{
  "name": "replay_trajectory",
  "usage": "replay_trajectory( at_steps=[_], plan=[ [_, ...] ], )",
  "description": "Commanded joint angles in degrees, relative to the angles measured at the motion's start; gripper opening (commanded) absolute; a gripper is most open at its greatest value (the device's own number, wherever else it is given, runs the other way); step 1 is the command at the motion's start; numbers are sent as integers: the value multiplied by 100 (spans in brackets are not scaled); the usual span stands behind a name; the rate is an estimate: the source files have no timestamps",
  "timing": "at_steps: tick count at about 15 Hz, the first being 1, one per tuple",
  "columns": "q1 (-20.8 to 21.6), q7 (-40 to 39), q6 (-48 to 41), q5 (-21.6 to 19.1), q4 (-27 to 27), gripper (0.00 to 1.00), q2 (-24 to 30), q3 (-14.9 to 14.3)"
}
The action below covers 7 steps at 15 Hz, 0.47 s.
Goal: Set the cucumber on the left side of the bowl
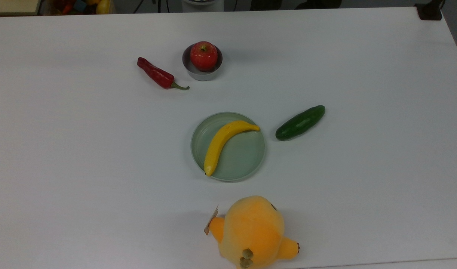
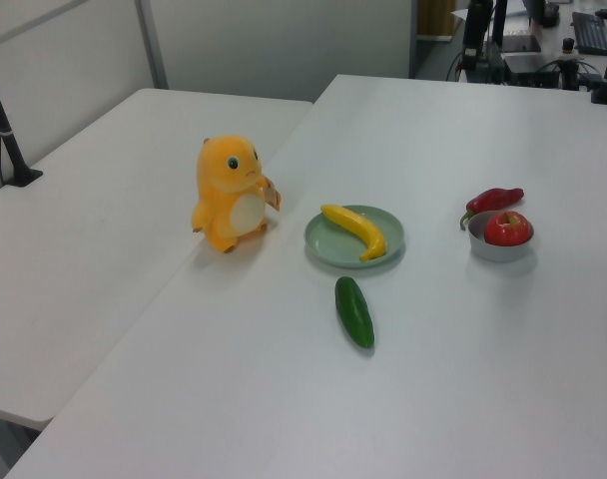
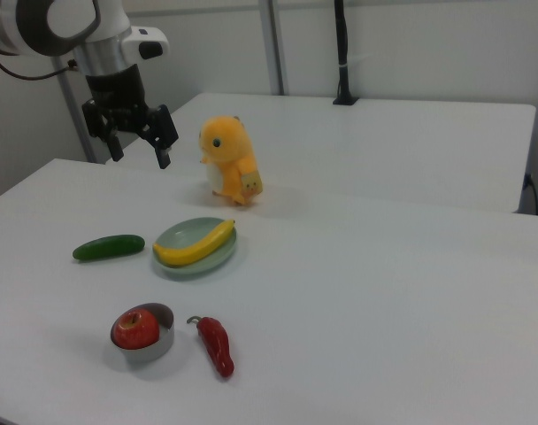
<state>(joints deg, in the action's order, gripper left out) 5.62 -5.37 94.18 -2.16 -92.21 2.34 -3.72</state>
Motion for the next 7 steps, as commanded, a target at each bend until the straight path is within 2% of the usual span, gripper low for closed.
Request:
replay_trajectory(
  at_steps=[1, 7],
  plan=[
    [106, -87, 109, -3, -209, 100, 180, -103],
    [124, -105, 48, -12, -227, 100, 180, -60]
  ],
)
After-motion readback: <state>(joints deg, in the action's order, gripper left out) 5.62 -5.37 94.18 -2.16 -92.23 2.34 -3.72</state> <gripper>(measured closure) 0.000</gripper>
